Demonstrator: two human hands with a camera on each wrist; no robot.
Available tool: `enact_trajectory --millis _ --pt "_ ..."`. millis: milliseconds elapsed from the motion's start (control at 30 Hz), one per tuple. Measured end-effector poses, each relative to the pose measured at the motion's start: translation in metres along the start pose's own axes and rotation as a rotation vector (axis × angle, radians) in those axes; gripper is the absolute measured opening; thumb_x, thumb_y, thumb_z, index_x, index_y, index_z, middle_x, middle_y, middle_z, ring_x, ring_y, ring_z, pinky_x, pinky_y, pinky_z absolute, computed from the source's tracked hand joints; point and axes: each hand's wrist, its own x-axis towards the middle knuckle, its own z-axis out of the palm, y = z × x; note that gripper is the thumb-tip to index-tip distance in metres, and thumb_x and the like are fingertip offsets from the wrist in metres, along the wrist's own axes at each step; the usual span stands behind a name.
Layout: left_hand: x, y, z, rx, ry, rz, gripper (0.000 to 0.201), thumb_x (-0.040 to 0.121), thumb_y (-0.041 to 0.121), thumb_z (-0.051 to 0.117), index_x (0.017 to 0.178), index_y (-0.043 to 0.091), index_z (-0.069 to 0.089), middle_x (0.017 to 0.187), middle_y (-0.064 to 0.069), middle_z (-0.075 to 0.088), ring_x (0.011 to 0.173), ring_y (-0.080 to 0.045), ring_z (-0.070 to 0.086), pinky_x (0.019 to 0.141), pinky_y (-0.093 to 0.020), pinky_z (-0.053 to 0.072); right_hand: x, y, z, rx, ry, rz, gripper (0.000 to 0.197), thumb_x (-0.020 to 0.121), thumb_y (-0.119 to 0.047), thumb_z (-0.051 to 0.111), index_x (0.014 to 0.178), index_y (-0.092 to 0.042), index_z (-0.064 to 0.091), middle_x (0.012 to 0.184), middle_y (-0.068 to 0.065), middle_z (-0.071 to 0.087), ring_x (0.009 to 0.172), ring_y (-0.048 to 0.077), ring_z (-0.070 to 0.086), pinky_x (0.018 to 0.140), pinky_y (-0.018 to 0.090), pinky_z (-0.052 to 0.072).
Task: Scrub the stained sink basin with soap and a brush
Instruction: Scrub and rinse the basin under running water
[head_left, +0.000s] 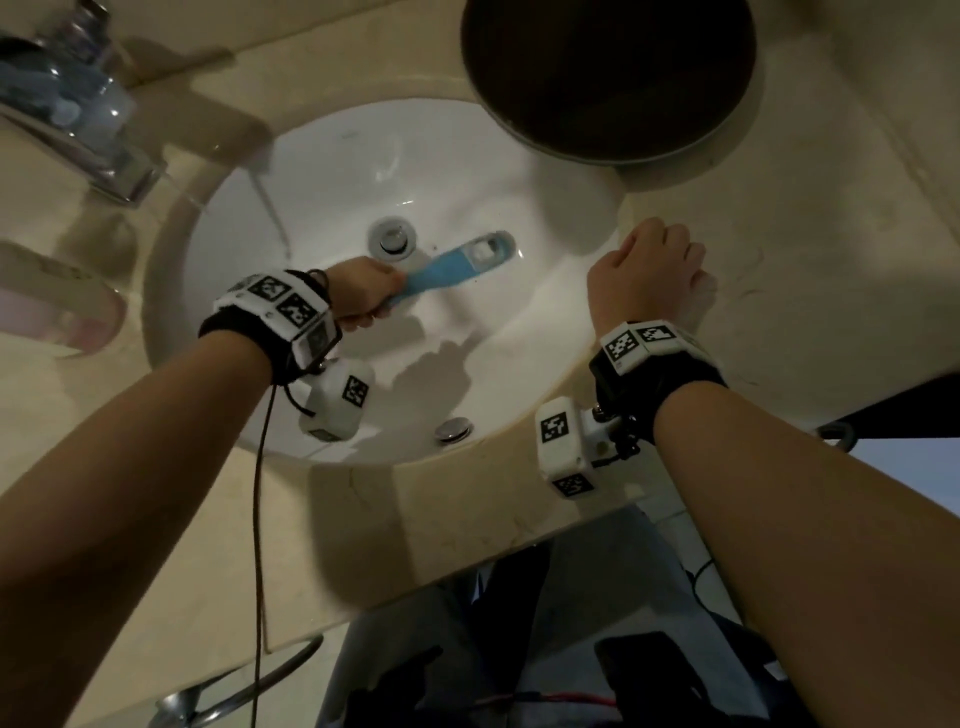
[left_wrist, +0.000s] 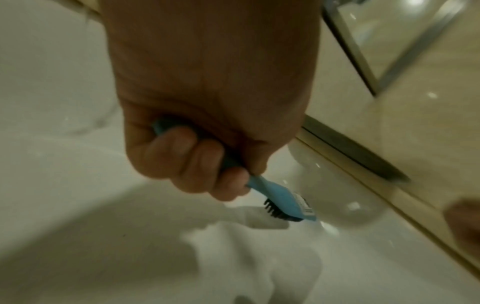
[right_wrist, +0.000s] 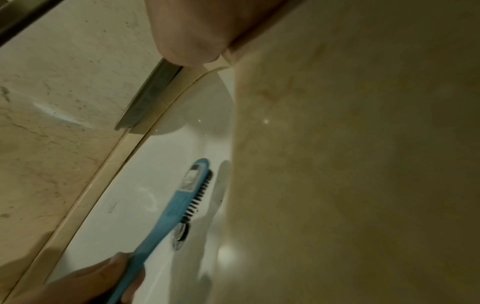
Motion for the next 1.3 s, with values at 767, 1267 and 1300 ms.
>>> enact_trajectory --millis 767,1267,1300 --pt "-0.006 -0.013 0.002 0.257 0.197 -0.085 0.029 0.096 0.01 0.041 0.114 -0.007 0.057 0.099 -0.014 0.066 0.07 -0.026 0.055 0.059 -0.029 0.044 -0.001 0.001 -0.002 -0.002 -0.022 -0.012 0.031 0.09 -0.02 0.038 0.117 -0.01 0.05 0.125 0.011 0.048 0.117 0.031 0.042 0.099 0.043 0.031" --pt "-0.07 -0.065 -0.043 0.199 0.41 -0.446 0.037 0.099 0.016 0.036 0.126 -0.006 0.048 0.129 -0.022 0.052 0.117 -0.035 0.052 0.095 -0.038 0.042 0.003 -0.002 -0.006 0.033 -0.086 0.034 0.036 0.091 -0.021 0.035 0.121 -0.007 0.047 0.131 0.017 0.044 0.123 0.034 0.038 0.104 0.048 0.027" --pt "-0.072 -0.066 -0.042 0.208 0.4 -0.451 0.038 0.099 0.016 0.035 0.129 -0.006 0.046 0.133 -0.022 0.049 0.121 -0.035 0.049 0.098 -0.037 0.04 0.003 -0.001 -0.006 0.037 -0.093 0.031 0.036 0.091 -0.021 0.036 0.122 -0.006 0.047 0.132 0.017 0.043 0.123 0.034 0.037 0.104 0.048 0.027"
